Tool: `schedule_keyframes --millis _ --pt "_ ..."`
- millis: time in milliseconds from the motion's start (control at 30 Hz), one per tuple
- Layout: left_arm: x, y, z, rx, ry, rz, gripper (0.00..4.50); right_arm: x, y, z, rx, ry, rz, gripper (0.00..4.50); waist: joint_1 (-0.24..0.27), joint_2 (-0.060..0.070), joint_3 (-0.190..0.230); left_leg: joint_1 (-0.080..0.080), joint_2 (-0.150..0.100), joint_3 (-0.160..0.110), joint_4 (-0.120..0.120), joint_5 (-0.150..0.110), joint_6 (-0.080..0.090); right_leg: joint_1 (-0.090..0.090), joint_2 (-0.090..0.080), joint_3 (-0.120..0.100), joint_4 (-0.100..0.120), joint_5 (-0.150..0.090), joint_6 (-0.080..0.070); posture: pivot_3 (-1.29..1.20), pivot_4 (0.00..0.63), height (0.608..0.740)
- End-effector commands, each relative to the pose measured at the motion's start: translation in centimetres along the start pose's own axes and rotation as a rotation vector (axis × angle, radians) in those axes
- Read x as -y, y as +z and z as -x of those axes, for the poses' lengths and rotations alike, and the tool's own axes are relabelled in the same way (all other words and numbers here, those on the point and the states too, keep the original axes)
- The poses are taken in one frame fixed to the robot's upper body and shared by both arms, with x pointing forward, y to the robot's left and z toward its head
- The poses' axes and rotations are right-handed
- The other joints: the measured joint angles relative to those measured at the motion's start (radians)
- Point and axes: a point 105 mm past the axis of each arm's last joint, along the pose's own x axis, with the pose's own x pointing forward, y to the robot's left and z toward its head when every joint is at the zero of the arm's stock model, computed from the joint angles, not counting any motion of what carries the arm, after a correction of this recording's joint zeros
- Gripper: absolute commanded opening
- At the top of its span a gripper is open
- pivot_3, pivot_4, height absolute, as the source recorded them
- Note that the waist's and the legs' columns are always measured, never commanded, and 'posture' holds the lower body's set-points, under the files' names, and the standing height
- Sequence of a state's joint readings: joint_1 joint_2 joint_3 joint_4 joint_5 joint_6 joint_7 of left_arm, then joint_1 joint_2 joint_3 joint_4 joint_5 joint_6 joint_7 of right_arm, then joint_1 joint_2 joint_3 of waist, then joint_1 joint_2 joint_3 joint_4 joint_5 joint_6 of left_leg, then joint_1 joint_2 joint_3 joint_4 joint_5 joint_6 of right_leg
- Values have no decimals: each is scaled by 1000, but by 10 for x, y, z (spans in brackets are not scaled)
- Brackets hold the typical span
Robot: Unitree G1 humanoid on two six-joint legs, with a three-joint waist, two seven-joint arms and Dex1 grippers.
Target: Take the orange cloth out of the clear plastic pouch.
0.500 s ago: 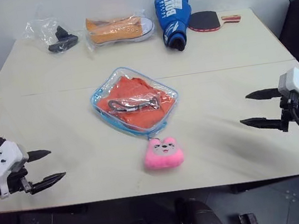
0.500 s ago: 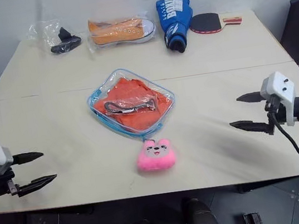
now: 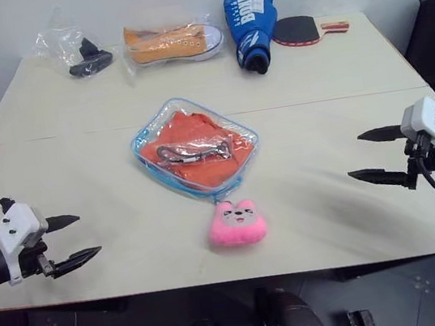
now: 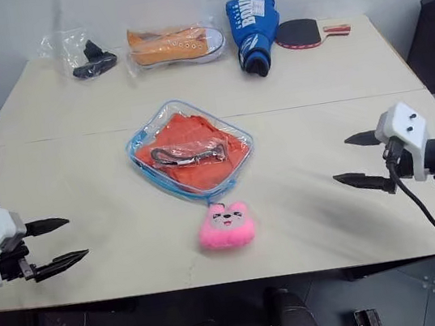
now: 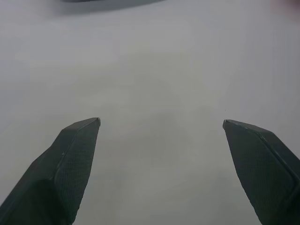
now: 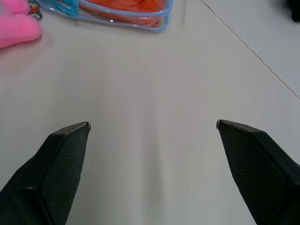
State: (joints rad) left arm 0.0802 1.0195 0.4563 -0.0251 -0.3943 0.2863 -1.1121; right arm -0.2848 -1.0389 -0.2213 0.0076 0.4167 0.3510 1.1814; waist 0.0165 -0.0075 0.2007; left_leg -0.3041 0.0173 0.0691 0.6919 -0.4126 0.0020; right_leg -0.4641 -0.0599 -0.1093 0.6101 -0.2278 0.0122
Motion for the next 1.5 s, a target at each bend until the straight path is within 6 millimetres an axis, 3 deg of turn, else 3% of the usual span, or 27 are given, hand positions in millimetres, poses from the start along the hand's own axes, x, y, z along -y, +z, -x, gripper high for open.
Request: schedule_keyframes --millis 33,233,333,433,600,700,967,1100,1200,1500 --pt "-5 13 3 49 36 -16 4462 1 9 -1 44 -6 6 4500 -1 0 0 0 0 0 0 0 0 0 0 0 0 0 0 0 150 740" --pt "-2 22 -12 116 38 -20 4462 -3 16 -5 82 6 -10 4500 0 0 0 0 0 0 0 0 0 0 0 0 1 0 0 0 150 740" --pt "5 36 -19 171 12 -27 4462 -12 18 -6 92 31 -18 4500 0 0 0 0 0 0 0 0 0 0 0 0 1 0 0 0 150 740" --pt "11 64 -33 230 -52 -82 4462 -24 32 -11 130 69 -12 4500 2 0 0 0 0 0 0 1 -1 0 0 0 1 0 0 0 150 740" --pt "7 116 -80 279 -153 -252 4462 -49 61 -30 213 121 52 4500 14 0 0 0 -1 -2 5 1 -2 2 0 0 4 1 0 0 150 740" --pt "0 135 -113 244 -164 -382 4462 -60 69 -37 246 125 66 4500 10 0 0 0 -2 -1 5 2 -2 3 0 1 4 2 1 0 150 740" --pt "-19 146 -183 139 -141 -546 4462 -80 82 -48 298 94 77 4500 5 -1 0 -2 -2 2 6 3 -2 1 2 1 6 2 2 0 150 740" --pt "-22 141 -199 102 -129 -595 4462 -83 81 -49 301 74 64 4500 7 -2 1 -2 -3 2 7 3 -1 1 1 1 4 2 2 0 150 740" --pt "-25 142 -205 105 -109 -578 3875 -84 79 -48 301 61 59 4500 7 -2 1 -1 -3 2 7 3 -1 1 1 1 4 2 2 0 150 740" --pt "-25 142 -207 115 -116 -579 1056 -82 78 -48 303 56 63 4500 7 -2 1 -2 -3 1 7 3 0 2 0 0 7 3 3 0 150 740"
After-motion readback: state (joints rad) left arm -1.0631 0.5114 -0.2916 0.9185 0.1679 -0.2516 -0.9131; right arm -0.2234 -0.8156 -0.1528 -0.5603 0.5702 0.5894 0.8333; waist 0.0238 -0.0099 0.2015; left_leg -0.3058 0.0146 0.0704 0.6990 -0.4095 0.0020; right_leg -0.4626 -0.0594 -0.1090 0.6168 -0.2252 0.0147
